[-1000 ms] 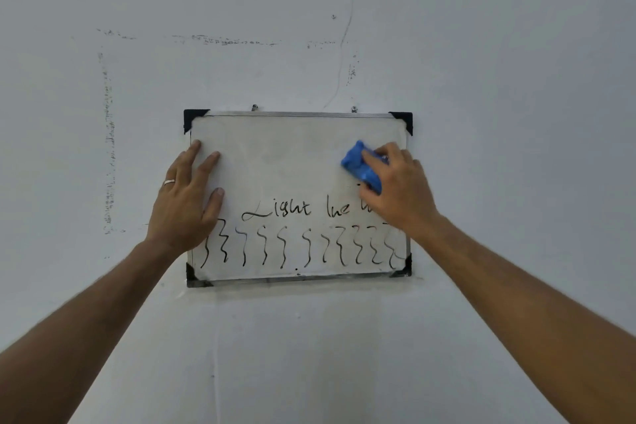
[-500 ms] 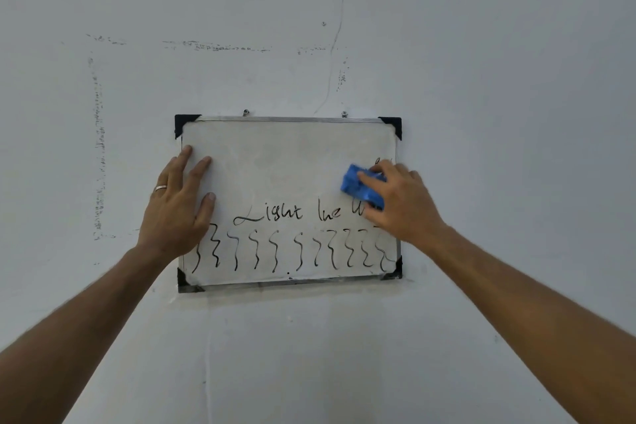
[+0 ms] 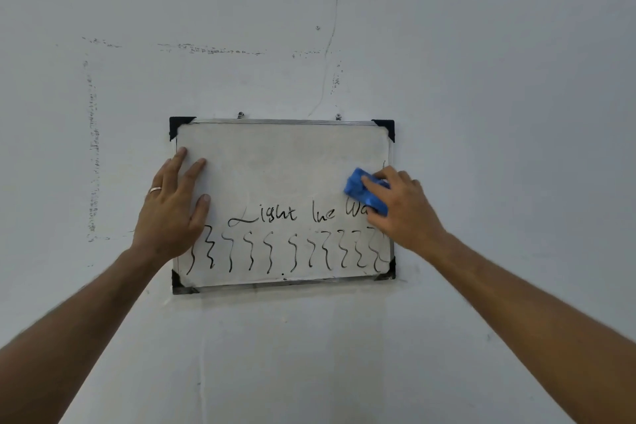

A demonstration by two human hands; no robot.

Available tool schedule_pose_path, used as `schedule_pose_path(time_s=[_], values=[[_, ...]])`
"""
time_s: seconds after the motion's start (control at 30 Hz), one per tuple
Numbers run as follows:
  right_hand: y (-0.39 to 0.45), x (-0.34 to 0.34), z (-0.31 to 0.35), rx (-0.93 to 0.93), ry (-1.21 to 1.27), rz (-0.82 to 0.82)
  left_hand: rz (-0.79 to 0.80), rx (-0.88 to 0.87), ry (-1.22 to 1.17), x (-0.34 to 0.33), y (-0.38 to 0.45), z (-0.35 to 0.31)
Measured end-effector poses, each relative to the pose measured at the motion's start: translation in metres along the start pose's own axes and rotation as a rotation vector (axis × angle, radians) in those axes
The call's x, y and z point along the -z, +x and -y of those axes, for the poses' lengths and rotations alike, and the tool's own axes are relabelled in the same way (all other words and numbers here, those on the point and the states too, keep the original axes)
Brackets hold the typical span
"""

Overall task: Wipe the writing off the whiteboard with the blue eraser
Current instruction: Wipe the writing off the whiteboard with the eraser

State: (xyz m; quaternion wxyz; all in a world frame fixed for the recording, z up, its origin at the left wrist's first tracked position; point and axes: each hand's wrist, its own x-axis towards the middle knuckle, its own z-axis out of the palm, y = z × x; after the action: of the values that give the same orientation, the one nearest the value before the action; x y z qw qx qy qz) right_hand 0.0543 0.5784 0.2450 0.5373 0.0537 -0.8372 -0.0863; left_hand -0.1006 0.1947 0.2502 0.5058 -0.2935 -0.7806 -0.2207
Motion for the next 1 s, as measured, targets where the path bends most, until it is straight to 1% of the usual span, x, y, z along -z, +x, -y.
schedule_pose_path(time_s=[0.03, 0.13, 0.17, 0.2, 0.27, 0.3, 0.33, 0.43, 0.47, 0.5, 0.57, 0.6, 0.63, 0.73, 0.77, 0.87, 0.9, 0.93, 1.0], values=[[0.000, 0.006, -0.008, 0.017, -0.023, 0.016, 0.003, -0.004, 0.004, 0.000, 0.000, 0.001], [0.017, 0.017, -0.026, -0.189, -0.032, -0.083, 0.004, -0.006, 0.010, 0.000, 0.000, 0.001], [0.019, 0.017, -0.023, -0.208, -0.029, -0.089, 0.004, -0.004, 0.009, 0.000, 0.000, 0.000], [0.017, 0.014, -0.019, -0.163, -0.023, -0.072, 0.002, -0.003, 0.007, -0.001, -0.001, 0.000], [0.003, 0.010, -0.020, 0.015, -0.034, -0.003, 0.000, -0.002, 0.005, -0.001, -0.001, 0.000], [0.000, 0.013, -0.025, 0.070, -0.059, 0.026, 0.003, -0.003, 0.008, 0.000, -0.001, 0.001], [0.001, 0.019, -0.031, 0.065, -0.085, 0.025, 0.004, -0.003, 0.011, 0.000, -0.001, 0.001], [0.010, 0.021, -0.035, -0.120, -0.077, -0.059, 0.007, 0.006, 0.009, -0.001, -0.001, 0.000], [0.006, 0.017, -0.030, -0.143, -0.058, -0.069, 0.008, 0.008, 0.007, -0.001, -0.001, 0.000], [-0.002, 0.012, -0.027, -0.121, -0.044, -0.067, 0.008, 0.006, 0.007, -0.001, -0.001, 0.000], [-0.019, 0.008, -0.029, -0.010, -0.055, -0.015, 0.010, 0.002, 0.013, -0.002, -0.001, 0.001], [-0.021, 0.012, -0.033, 0.017, -0.071, 0.008, 0.013, 0.002, 0.013, -0.002, -0.001, 0.001], [-0.016, 0.016, -0.037, 0.001, -0.085, 0.006, 0.013, 0.004, 0.013, -0.002, -0.001, 0.001], [0.002, 0.016, -0.033, -0.149, -0.047, -0.054, 0.008, 0.010, 0.009, -0.004, -0.002, -0.001], [-0.001, 0.013, -0.027, -0.150, -0.026, -0.052, 0.007, 0.013, 0.005, -0.004, -0.002, -0.001], [-0.028, 0.006, -0.029, 0.051, -0.053, 0.025, 0.012, 0.004, 0.010, -0.002, -0.002, 0.001], [-0.028, 0.011, -0.035, 0.074, -0.072, 0.042, 0.015, 0.003, 0.013, -0.002, -0.002, 0.001], [-0.022, 0.014, -0.039, 0.041, -0.079, 0.033, 0.015, 0.004, 0.015, -0.002, -0.002, 0.001], [-0.009, 0.015, -0.035, -0.100, -0.038, -0.025, 0.018, 0.010, 0.016, -0.003, -0.002, 0.000]])
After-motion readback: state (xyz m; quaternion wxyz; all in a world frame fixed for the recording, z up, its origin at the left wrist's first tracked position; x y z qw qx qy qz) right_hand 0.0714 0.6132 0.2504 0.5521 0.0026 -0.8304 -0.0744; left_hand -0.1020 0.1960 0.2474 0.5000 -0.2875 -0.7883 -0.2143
